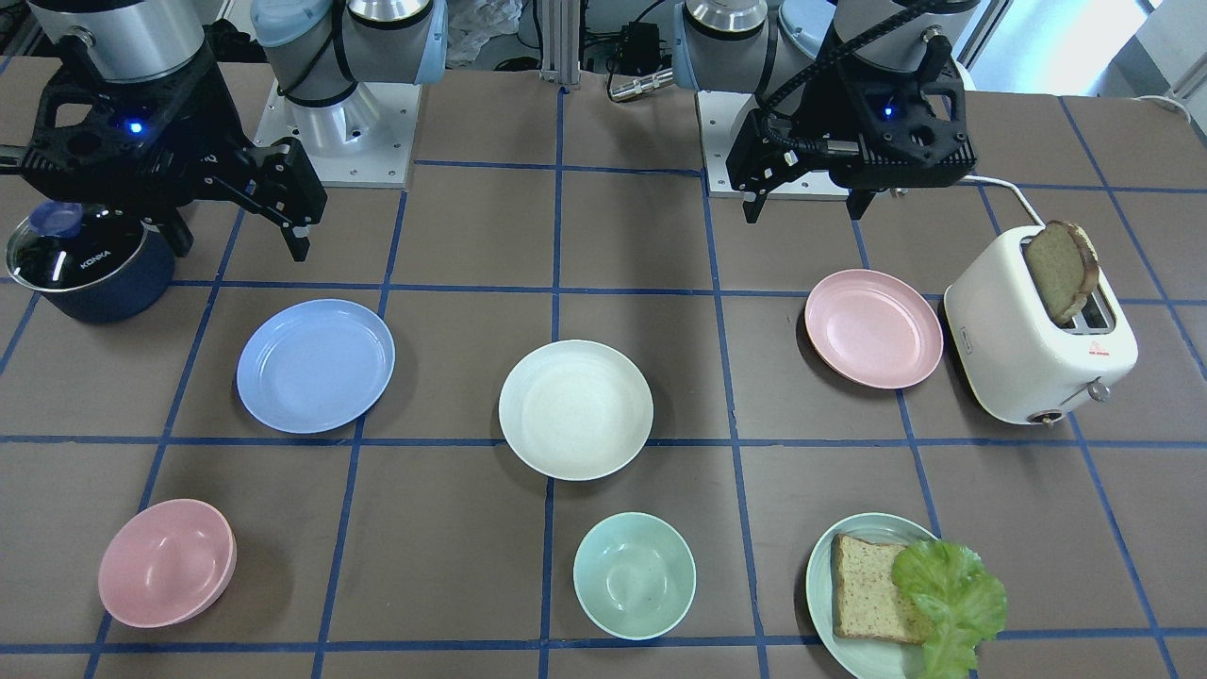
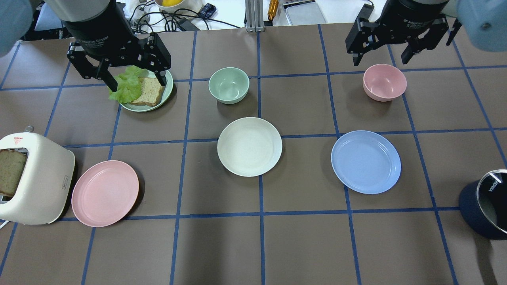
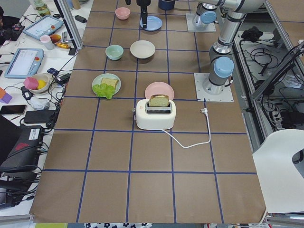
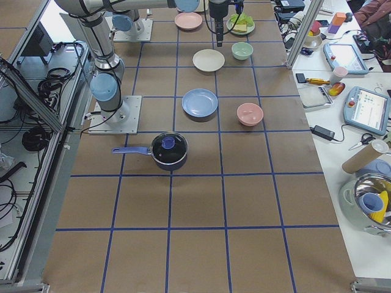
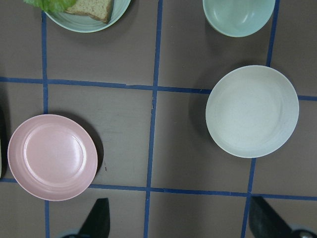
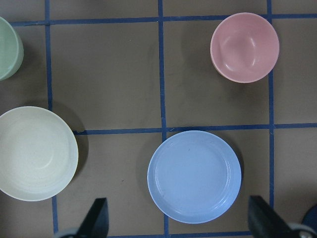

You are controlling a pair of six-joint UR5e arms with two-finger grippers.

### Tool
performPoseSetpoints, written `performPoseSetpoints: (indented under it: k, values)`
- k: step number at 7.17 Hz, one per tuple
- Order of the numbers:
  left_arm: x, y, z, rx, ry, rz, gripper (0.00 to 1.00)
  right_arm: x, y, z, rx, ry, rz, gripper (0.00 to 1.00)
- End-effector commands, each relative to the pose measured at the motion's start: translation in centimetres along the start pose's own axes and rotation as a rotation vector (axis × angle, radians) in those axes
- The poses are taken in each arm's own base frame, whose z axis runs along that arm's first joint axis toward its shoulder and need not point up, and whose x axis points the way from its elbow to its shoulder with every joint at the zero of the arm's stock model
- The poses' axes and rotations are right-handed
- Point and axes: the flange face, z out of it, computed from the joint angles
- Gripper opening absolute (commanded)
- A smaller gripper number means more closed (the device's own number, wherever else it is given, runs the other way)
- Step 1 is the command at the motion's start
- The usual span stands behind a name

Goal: Stack three plates with pink and blue
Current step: 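Move the left gripper from the bread plate toward the pink plate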

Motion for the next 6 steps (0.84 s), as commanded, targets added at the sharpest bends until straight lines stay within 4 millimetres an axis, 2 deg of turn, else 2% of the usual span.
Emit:
performPoseSetpoints:
  k: [1, 3, 5, 6]
  values:
    - [0.1, -0.1, 0.0, 0.01, 0.001, 0.013, 1.0, 0.0, -0.8, -0.8, 0.0, 0.005, -0.001, 1.0]
    - [0.3, -0.5, -0.4, 0.045, 0.006, 0.019, 1.0, 0.0, -1.4, -0.4, -0.007, 0.01, -0.001, 1.0]
    - [-0.5, -1.4, 1.6, -0.012, -0.006, 0.002, 1.0, 0.0, -1.4, -0.1, -0.012, 0.011, -0.003, 1.0]
    - [-3.6, -2.0, 4.2, -0.102, -0.009, -0.057, 1.0, 0.1, -1.4, 0.0, -0.013, 0.013, -0.003, 1.0]
